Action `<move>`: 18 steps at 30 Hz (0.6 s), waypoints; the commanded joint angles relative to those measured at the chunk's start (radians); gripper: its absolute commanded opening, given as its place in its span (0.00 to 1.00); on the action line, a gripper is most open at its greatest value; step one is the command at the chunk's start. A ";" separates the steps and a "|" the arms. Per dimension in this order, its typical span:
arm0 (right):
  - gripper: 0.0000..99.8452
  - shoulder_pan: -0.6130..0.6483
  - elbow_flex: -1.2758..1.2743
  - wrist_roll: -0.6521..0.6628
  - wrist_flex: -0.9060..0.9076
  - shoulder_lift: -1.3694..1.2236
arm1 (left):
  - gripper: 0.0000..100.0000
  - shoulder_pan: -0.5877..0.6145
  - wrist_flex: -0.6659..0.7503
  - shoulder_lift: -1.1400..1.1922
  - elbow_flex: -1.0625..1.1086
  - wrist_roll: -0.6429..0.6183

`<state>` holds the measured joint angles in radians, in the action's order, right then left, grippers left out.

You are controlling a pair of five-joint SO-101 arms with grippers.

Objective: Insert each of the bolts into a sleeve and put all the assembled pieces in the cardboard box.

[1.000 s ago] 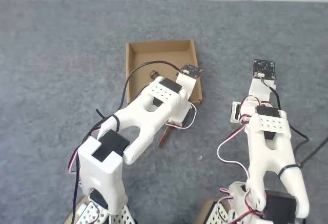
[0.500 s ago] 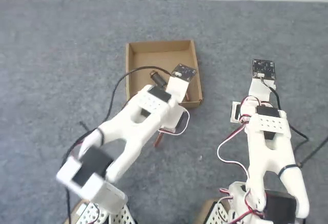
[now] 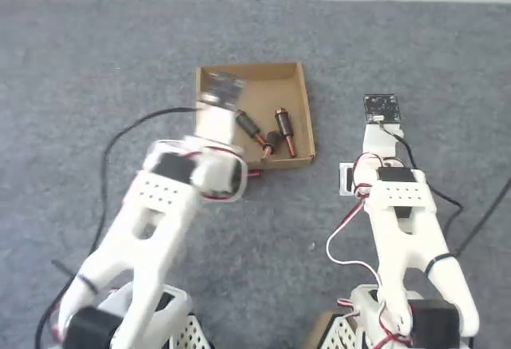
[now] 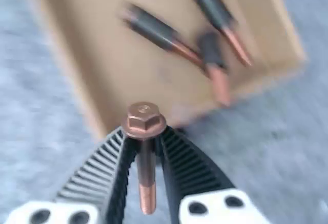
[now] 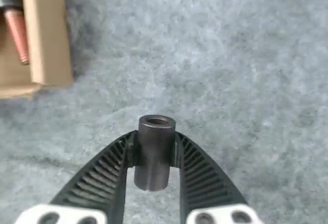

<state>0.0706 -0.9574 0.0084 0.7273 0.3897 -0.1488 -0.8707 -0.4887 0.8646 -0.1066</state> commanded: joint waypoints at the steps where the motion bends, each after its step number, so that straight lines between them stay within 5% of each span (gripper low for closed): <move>1: 0.01 0.042 0.006 0.021 -0.081 0.038 | 0.01 0.140 0.101 -0.094 0.038 -0.043; 12: 0.01 0.096 -0.046 0.018 -0.529 0.044 | 0.01 0.440 0.187 -0.101 0.186 -0.109; 18: 0.01 0.113 -0.034 0.020 -0.858 0.039 | 0.01 0.488 0.189 -0.100 0.206 -0.109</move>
<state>0.1642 -1.0142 0.0084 0.0199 0.3897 0.3284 -0.7112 -0.5378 1.0810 -0.2048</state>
